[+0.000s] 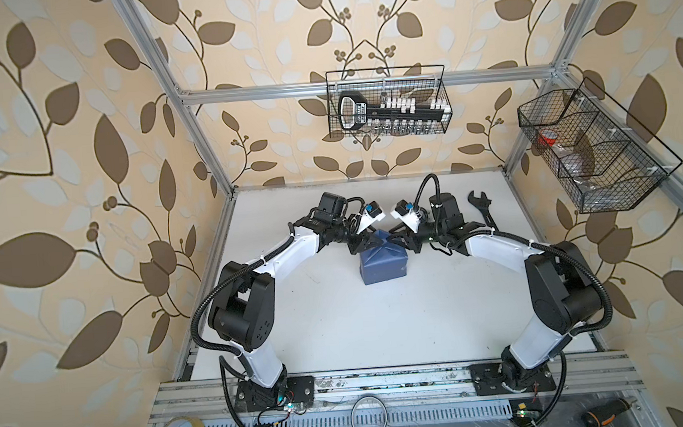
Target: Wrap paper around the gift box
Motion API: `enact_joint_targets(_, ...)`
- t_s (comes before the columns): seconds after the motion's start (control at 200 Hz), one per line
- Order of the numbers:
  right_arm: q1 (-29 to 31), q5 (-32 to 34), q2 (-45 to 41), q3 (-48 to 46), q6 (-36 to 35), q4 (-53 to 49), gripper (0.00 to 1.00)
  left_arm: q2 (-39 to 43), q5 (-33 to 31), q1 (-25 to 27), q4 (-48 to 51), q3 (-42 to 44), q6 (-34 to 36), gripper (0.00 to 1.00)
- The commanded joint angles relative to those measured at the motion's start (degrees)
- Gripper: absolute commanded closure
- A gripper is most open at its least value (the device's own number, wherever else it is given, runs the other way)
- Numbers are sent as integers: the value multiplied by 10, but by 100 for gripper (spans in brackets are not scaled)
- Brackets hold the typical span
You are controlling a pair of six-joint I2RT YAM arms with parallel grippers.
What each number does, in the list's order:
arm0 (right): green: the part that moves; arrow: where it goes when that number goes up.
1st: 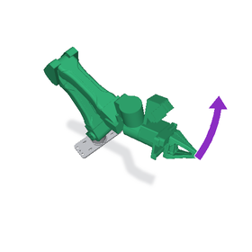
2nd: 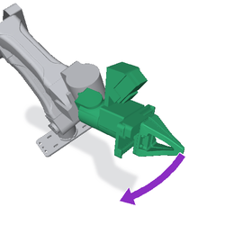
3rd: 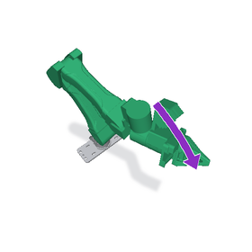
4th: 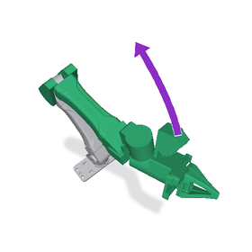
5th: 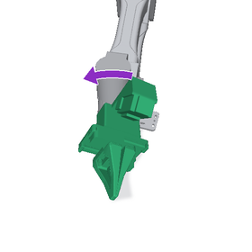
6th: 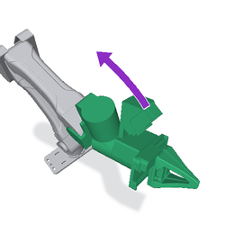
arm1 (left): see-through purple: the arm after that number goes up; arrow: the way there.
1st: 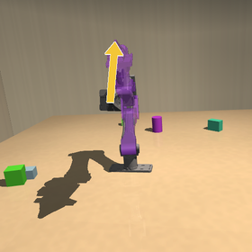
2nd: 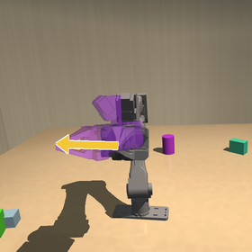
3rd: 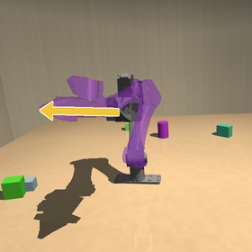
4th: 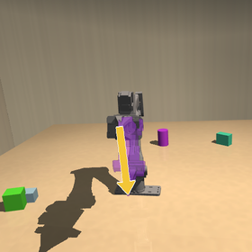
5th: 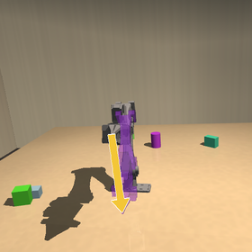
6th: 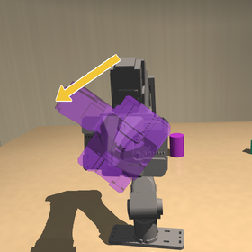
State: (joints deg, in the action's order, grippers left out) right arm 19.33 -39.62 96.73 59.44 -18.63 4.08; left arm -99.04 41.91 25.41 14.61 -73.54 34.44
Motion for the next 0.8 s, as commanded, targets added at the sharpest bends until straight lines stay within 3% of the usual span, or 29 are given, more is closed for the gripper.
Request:
enact_joint_targets(0.0, 4, 3, -5, -17, -8, 0, 70, 10, 27, 1, -24, -11, -7, 64)
enact_joint_targets(0.405, 4, 17, -27, -45, 32, 48, 65, 26, 13, 18, -25, 22, 14, 85)
enact_joint_targets(0.795, 0, 58, -91, -90, 108, 83, 51, 40, -22, 38, -26, 61, 30, 84)
